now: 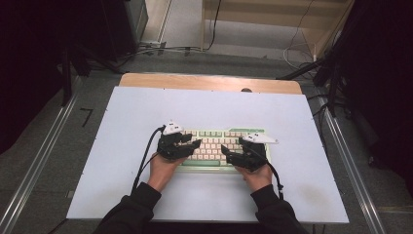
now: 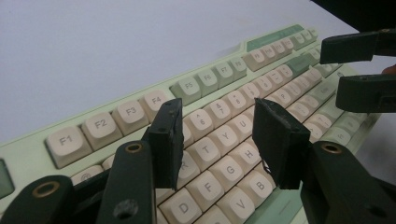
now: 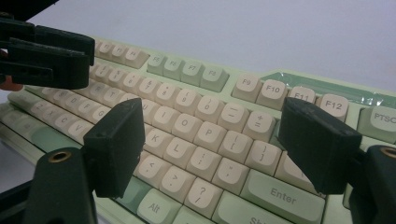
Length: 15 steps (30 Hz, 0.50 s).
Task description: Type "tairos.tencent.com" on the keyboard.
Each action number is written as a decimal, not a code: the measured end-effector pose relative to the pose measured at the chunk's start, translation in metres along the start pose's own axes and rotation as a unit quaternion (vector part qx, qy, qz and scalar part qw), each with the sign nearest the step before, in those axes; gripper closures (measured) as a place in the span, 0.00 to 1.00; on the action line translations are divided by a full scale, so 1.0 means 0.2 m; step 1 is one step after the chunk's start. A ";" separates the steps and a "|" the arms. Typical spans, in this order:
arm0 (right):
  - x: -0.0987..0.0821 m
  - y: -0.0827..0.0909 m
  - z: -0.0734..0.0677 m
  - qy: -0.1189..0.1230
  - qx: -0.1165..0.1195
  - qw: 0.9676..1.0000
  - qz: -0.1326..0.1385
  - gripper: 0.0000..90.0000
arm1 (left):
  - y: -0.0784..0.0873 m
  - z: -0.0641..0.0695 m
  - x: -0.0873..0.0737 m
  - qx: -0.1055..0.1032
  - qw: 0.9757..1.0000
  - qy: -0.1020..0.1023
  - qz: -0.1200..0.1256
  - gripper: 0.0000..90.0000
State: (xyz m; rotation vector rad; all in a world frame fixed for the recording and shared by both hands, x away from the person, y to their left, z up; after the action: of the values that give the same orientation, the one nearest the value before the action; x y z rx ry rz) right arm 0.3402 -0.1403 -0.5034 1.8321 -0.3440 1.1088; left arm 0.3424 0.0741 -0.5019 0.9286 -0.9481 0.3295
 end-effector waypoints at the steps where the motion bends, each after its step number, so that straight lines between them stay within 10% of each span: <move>1: 0.00 0.00 0.00 0.001 0.000 1.000 0.000 0.24 | 0.01 -0.01 0.00 0.002 1.000 0.003 0.001 0.57; 12: 0.01 -0.02 -0.02 0.003 0.005 1.000 -0.002 0.24 | 0.10 -0.08 -0.01 0.027 0.999 0.022 0.020 0.52; 15: 0.01 -0.02 -0.02 0.004 0.006 1.000 -0.002 0.24 | 0.12 -0.10 -0.02 0.035 0.999 0.010 0.023 0.64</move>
State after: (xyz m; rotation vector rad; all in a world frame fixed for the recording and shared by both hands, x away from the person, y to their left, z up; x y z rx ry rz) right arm 0.3420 -0.1342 -0.5037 1.8370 -0.3296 1.1182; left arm 0.3357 0.1039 -0.4983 0.9662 -0.9463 0.4117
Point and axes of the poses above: each handheld gripper's, and its own axes: y roughly backward along the jaws, x roughly out of its top, z roughly to its right, the point moved 5 cm from there along -y, roughly forward along the jaws
